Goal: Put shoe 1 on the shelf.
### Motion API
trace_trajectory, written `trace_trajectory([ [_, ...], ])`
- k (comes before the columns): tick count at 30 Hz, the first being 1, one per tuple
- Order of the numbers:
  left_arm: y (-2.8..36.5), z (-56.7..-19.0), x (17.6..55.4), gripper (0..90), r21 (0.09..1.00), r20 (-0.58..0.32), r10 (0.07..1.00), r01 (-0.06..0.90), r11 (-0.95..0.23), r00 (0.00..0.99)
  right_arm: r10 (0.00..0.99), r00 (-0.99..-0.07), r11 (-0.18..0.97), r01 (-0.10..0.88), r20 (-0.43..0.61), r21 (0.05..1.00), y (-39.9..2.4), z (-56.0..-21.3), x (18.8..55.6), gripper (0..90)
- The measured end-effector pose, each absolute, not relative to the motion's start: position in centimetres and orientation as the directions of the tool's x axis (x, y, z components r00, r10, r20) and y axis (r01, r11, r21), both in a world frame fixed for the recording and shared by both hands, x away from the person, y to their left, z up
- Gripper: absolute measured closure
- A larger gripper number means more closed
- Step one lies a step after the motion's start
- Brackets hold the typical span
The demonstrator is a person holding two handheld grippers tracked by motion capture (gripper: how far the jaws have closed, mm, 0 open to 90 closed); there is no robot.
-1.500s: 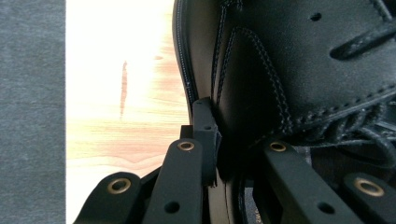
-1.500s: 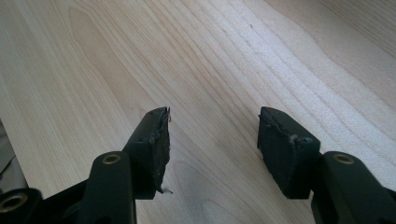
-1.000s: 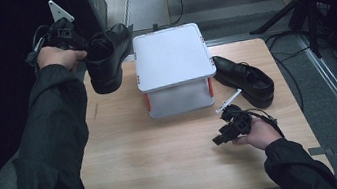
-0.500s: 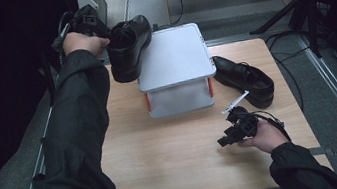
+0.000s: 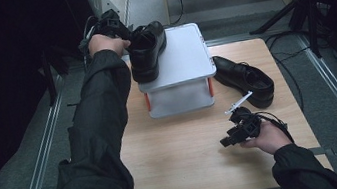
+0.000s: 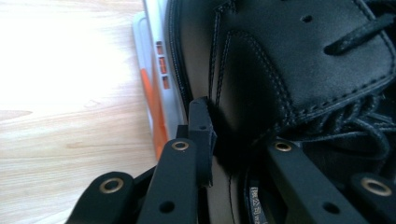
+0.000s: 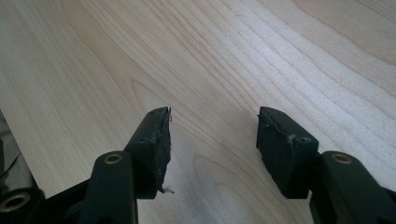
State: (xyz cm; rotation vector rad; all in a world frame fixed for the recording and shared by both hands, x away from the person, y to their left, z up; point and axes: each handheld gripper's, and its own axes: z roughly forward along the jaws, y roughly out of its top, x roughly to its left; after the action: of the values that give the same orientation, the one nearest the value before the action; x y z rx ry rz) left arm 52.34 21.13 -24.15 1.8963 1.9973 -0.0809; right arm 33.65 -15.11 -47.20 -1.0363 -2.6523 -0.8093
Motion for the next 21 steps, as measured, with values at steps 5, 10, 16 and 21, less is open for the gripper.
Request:
trace_trajectory([
  [5, 20.6, -24.2, 52.0, 76.3, 0.203, -0.326, 0.945, 0.976, 0.079, -0.009, 0.573, -0.742, 0.612, 0.67, 0.349, 0.419, -14.9, -47.2, 33.6, 45.2],
  [10, 20.5, -24.7, 51.5, 74.9, 0.186, -0.374, 0.927, 0.978, 0.094, -0.018, 0.57, -0.745, 0.616, 0.666, 0.347, 0.42, -14.8, -47.2, 33.6, 45.2],
  [16, 20.2, -25.3, 51.0, 72.8, 0.184, -0.387, 0.922, 0.979, 0.089, -0.011, 0.57, -0.745, 0.619, 0.666, 0.346, 0.416, -14.6, -47.2, 33.7, 45.2],
  [21, 20.6, -25.7, 50.8, 71.2, 0.186, -0.403, 0.915, 0.978, 0.089, -0.007, 0.567, -0.748, 0.623, 0.663, 0.344, 0.414, -14.4, -47.3, 33.7, 45.2],
])
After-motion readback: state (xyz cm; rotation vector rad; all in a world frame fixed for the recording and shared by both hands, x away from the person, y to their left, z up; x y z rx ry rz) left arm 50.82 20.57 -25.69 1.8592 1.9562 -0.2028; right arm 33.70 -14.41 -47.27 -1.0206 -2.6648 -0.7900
